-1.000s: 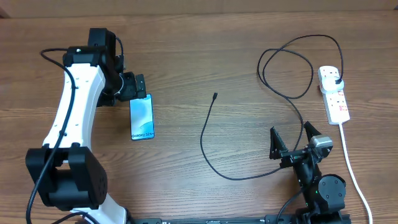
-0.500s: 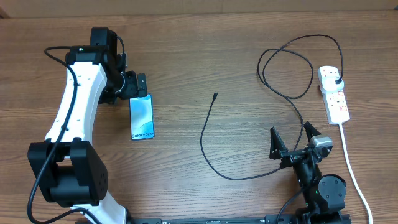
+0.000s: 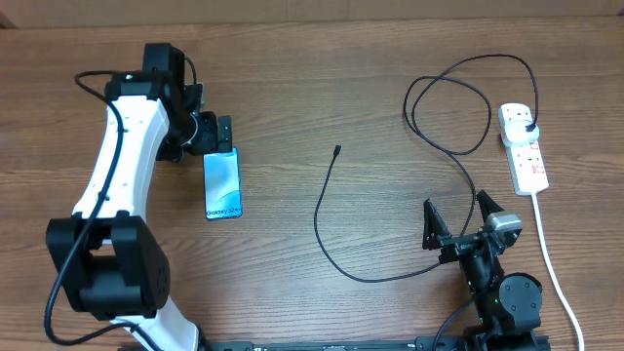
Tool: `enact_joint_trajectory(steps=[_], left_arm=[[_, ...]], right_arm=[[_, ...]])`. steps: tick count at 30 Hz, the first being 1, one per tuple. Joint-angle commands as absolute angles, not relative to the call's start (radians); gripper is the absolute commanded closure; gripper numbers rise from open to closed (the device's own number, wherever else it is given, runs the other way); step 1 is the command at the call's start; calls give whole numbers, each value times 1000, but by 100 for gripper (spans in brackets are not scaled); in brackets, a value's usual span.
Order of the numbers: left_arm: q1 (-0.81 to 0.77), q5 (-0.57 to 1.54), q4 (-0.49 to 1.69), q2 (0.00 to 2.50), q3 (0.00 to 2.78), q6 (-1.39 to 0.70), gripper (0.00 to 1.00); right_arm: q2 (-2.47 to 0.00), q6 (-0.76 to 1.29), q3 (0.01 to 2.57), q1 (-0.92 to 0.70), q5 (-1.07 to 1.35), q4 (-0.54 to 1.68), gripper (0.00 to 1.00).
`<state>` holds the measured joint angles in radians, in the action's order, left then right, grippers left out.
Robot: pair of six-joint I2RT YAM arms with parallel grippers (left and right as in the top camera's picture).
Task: Plug charger to phone and switch on socket
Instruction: 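Lower the left gripper onto the phone's top edge and close it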
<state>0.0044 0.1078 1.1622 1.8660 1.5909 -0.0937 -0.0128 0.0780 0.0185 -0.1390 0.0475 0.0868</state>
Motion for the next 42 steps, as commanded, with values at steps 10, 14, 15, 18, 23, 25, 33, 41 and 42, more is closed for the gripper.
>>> enact_joint_trajectory(steps=[10,14,15,18,23,25,33,41,42], left_arm=[[-27,120,1143,2021,1585,-8,0],[-27,120,1139,2073,1585,-6,0],[-27,120,1140,2080,1585,-6,0],[-27,118,1144,2103,1585,-6,0],[-27,101,1139,2109,1585,-6,0],[-27,101,1138,2109,1585,-7,1],[-28,75,1129,2110,1584,-38,0],[-29,78,1114,2110,1584,-62,0],[-29,78,1114,2110,1584,-75,0]], right_arm=[[-3,78,8,-145,45,81,0],[-3,78,8,-145,45,81,0],[-3,78,8,-145,45,81,0],[-3,78,8,-145,45,81,0],[-3,78,8,-145,45,81,0],[-3,78,8,-145,45,81,0],[-3,78,8,-145,45,81,0],[-3,78,8,-145,45,81,0],[-3,78,8,-145,45,81,0]])
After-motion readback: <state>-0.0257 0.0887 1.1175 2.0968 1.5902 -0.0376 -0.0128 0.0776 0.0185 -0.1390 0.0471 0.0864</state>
